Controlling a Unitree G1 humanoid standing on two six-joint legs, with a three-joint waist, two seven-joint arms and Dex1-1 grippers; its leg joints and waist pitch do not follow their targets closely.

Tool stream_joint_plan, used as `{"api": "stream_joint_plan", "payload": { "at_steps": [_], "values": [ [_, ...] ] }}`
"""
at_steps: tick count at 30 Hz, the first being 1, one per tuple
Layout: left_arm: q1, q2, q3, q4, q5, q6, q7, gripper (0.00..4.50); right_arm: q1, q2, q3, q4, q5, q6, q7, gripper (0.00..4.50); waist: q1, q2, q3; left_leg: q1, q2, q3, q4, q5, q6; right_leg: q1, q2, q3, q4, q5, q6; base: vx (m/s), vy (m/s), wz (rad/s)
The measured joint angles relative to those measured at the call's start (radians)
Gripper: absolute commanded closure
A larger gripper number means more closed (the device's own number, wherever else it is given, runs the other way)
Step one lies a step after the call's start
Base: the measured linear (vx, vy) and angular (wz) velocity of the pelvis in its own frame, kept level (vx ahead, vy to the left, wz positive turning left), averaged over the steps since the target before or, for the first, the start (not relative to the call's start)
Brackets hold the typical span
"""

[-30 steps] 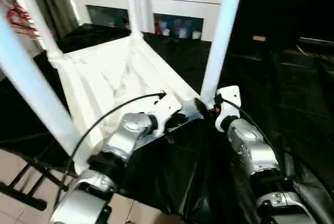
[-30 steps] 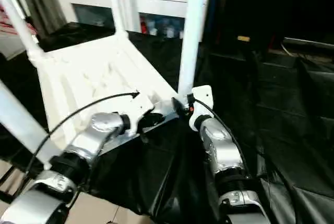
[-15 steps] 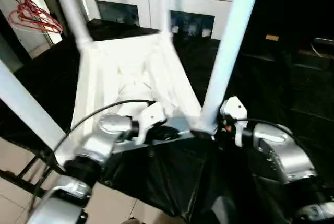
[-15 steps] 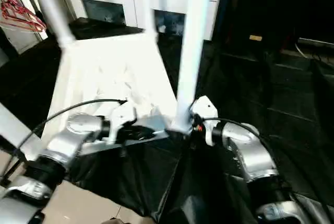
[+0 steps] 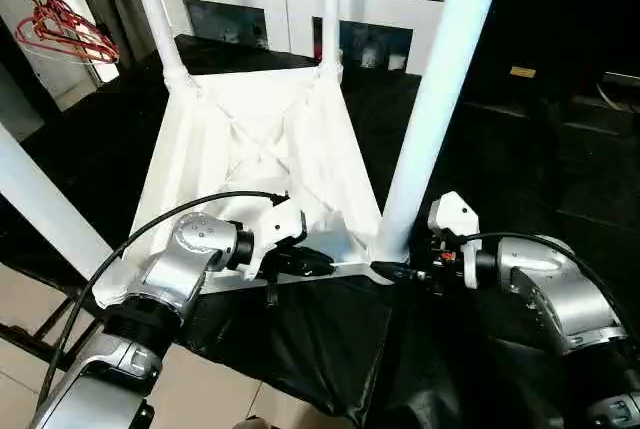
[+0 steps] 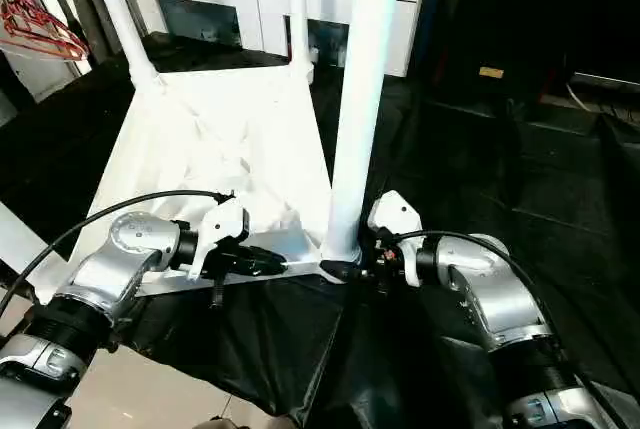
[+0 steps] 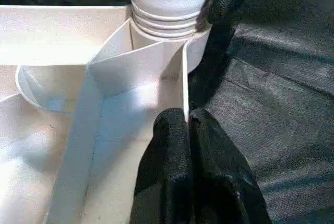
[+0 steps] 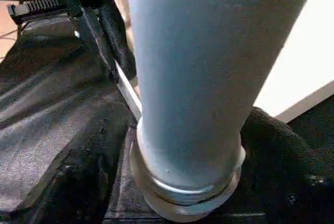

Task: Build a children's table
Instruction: Rotate leg to tighten

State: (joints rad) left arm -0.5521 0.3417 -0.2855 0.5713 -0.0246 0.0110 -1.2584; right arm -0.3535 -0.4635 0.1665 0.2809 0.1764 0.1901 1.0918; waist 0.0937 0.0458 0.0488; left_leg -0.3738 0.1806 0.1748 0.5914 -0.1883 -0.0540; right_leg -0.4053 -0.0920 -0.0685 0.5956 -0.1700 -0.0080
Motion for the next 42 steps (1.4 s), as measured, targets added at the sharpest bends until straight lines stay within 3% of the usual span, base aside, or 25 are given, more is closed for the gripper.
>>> {"api": "stream_joint_plan", "payload": {
  "at_steps": [8,12,17,24,26,27,33,42],
  "values": [
    [0.006,0.001,-0.005,-0.010,0.001,0.003,0.003,4.50,0.005,-0.002,-0.001,-0.005,0.003,0.003,-0.002,1.85,0.002,0.000,0.000,0.000,0.000,0.000,0.000,0.000,0.000,0.000,0.000,0.000,0.000,0.000,0.000,0.000,0.000,0.00],
    [0.000,-0.030,-0.004,0.002,0.027,0.003,0.091,4.50,0.010,0.048,-0.019,0.016,-0.016,0.002,-0.100,1.91,-0.002,0.000,0.000,0.003,0.000,0.000,0.001,0.001,0.001,0.002,0.000,0.000,0.001,0.000,0.000,0.000,0.000,0.00],
    [-0.051,-0.152,0.012,0.085,0.104,0.045,0.334,4.50,-0.034,0.213,-0.108,0.136,-0.062,-0.003,-0.426,1.92,-0.013,-0.004,-0.002,0.009,-0.001,0.000,0.001,0.002,0.000,0.007,0.000,0.001,-0.001,-0.003,0.006,0.000,0.000,0.00],
    [-0.080,-0.264,0.019,0.136,0.138,0.099,0.548,4.50,-0.122,0.344,-0.151,0.260,-0.113,0.000,-0.761,1.94,-0.037,-0.008,-0.005,0.009,-0.002,-0.001,0.001,0.002,0.000,0.008,-0.001,0.002,-0.002,-0.004,0.006,0.000,0.000,0.00],
    [-0.080,-0.266,0.023,0.141,0.139,0.093,0.547,4.50,-0.123,0.354,-0.160,0.278,-0.114,-0.030,-0.763,1.94,-0.038,-0.009,-0.006,0.009,-0.002,-0.001,0.000,0.002,0.000,0.008,-0.001,0.002,-0.002,-0.004,0.006,0.000,0.000,0.00],
    [-0.080,-0.266,0.024,0.141,0.139,0.090,0.546,4.50,-0.123,0.356,-0.163,0.281,-0.113,-0.036,-0.762,1.38,-0.038,-0.009,-0.006,0.009,-0.002,-0.001,0.000,0.002,0.000,0.008,-0.001,0.002,-0.002,-0.004,0.006,0.000,0.000,0.00],
    [-0.072,-0.236,0.013,0.129,0.138,0.036,0.474,4.50,-0.121,0.347,-0.165,0.279,-0.112,-0.052,-0.713,0.88,-0.038,-0.010,-0.006,0.007,-0.002,-0.001,0.000,0.002,0.000,0.006,-0.001,0.001,-0.001,-0.002,0.004,0.009,0.000,0.00],
    [-0.037,-0.143,-0.008,0.059,0.094,-0.015,0.261,4.50,-0.062,0.158,-0.059,0.177,-0.091,-0.056,-0.354,0.20,-0.005,-0.009,-0.006,0.001,-0.001,-0.001,-0.005,0.004,0.006,0.001,0.000,0.000,-0.001,-0.002,0.002,0.018,-0.002,0.02]
  ]
}}
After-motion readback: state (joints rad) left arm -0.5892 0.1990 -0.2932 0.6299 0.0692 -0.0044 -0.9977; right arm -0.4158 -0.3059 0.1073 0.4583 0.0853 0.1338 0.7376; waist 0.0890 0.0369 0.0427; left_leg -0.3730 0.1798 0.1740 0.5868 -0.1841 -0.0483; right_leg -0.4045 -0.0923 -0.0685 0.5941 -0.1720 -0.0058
